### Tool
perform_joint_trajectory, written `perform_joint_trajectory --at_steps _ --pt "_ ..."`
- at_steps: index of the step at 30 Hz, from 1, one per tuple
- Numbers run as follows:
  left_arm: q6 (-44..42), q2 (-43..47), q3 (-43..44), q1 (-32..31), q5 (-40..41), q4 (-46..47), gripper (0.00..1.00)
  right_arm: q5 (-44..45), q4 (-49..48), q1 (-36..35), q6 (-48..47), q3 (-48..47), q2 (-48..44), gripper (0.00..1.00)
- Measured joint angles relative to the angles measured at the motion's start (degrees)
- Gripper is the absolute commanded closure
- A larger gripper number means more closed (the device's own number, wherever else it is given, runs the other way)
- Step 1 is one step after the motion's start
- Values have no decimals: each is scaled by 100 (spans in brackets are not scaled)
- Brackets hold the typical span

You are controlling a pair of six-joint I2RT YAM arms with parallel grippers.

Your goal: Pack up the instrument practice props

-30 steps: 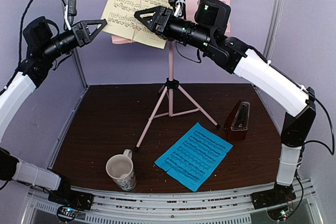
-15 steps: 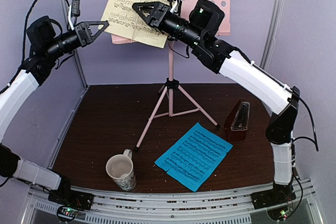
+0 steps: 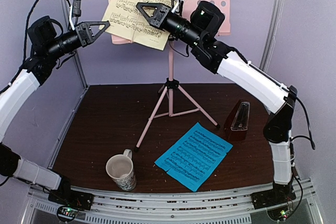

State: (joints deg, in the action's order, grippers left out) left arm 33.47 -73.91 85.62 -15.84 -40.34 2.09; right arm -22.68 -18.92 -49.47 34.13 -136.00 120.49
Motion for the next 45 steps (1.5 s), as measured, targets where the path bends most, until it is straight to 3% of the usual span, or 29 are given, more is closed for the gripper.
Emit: perform_joint_trajectory --at_steps 6,16,23,27,33,39,43,45 --pt "111 -26 0 15 -42 103 100 -94 -837 -2 -444 680 -179 100" --pt "264 223 -310 409 284 258 100 -4 -1185 -4 -723 892 -210 100" --pt "129 1202 -763 1408 1416 240 100 229 -1340 -13 -680 1075 -293 100" --pt "-402 1829 -874 1574 2490 76 100 348 -1331 -17 -651 1088 -297 99" --pt "-1300 2706 -1241 1574 4070 -144 100 538 -1346 -9 -514 1360 -428 72" --pt "-1882 3477 -1563 1576 5241 -227 100 573 -1486 46 -382 1731 -568 53" --pt "-2044 3814 -1884 1578 5480 -201 100 553 -1622 55 -387 2081 -802 22" --pt "-2111 3912 -2059 1578 5458 -177 100 511 -1624 63 -437 2306 -973 13"
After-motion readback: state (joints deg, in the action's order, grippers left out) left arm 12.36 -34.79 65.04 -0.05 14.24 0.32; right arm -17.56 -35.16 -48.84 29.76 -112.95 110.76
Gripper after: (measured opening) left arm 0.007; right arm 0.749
